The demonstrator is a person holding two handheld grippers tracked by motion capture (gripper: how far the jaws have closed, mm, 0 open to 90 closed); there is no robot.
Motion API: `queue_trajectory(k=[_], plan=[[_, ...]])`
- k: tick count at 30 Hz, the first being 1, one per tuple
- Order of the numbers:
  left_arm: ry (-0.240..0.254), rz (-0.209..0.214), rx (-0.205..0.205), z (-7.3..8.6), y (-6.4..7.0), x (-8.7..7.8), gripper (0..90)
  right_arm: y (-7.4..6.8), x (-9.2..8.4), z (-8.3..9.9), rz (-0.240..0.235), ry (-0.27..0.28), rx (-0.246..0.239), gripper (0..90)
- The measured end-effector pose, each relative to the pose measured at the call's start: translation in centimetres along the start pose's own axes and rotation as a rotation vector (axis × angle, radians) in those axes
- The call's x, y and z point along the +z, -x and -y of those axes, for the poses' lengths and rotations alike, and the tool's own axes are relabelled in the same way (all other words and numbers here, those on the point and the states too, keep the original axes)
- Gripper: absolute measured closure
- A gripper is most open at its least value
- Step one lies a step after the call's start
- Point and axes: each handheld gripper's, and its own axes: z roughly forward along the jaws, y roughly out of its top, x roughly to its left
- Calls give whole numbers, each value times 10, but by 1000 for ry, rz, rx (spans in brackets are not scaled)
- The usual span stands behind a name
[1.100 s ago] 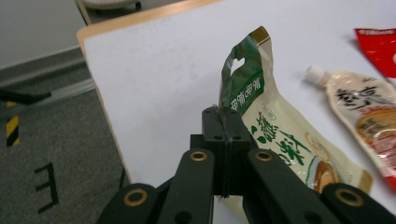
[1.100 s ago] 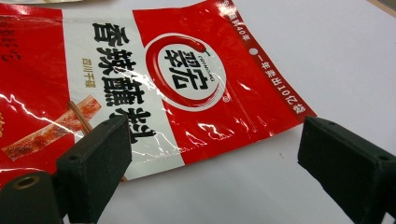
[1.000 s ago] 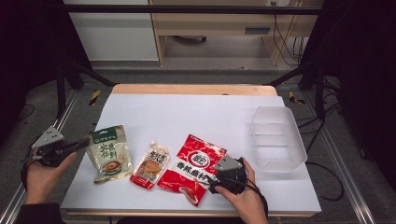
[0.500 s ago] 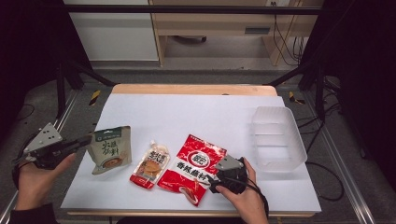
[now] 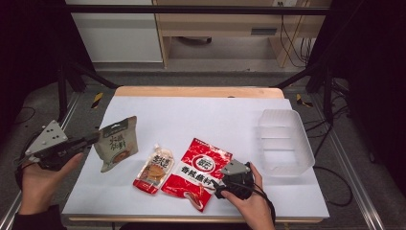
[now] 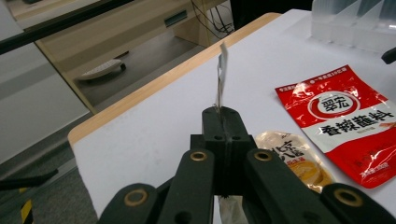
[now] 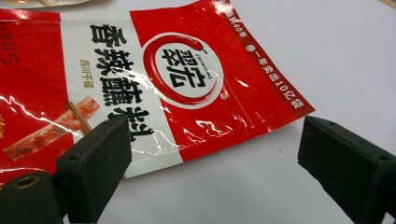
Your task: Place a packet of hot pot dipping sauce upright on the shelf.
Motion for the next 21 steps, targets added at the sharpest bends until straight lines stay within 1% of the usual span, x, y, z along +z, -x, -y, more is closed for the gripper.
queue_trajectory(k=[1, 4, 5, 7, 8, 9, 11, 13, 15, 17, 18, 19, 21], plan=[[-5, 3, 7, -2, 2, 1, 900, -1, 0, -1, -5, 3, 4, 103], [2, 23, 11, -6, 8, 5, 900, -2, -2, -3, -15, 12, 16, 103], [4, 27, 18, -8, 10, 7, 900, -2, -4, -5, -19, 18, 20, 103], [-1, 33, 35, -14, 15, 9, 900, -2, -8, -11, -27, 38, 19, 103], [1, 35, 41, -17, 17, 10, 900, -2, -13, -17, -34, 64, 21, 106], [1, 39, 48, -20, 19, 11, 900, -2, -13, -17, -34, 64, 21, 106], [2, 48, 59, -26, 22, 15, 900, 0, -19, -26, -54, 83, 26, 107], [5, 61, 67, -32, 26, 21, 900, 2, -23, -35, -72, 94, 17, 106], [10, 73, 75, -38, 30, 27, 900, 6, -29, -44, -79, 103, -3, 102], [16, 86, 85, -44, 34, 32, 900, 10, -34, -52, -93, 106, -10, 88], [20, 98, 86, -47, 36, 35, 900, 14, -38, -59, -123, 103, -41, 73], [22, 106, 93, -50, 39, 38, 900, 14, -38, -59, -123, 103, -41, 73], [28, 133, 101, -56, 45, 44, 900, 18, -42, -66, -112, 84, -75, 92]])
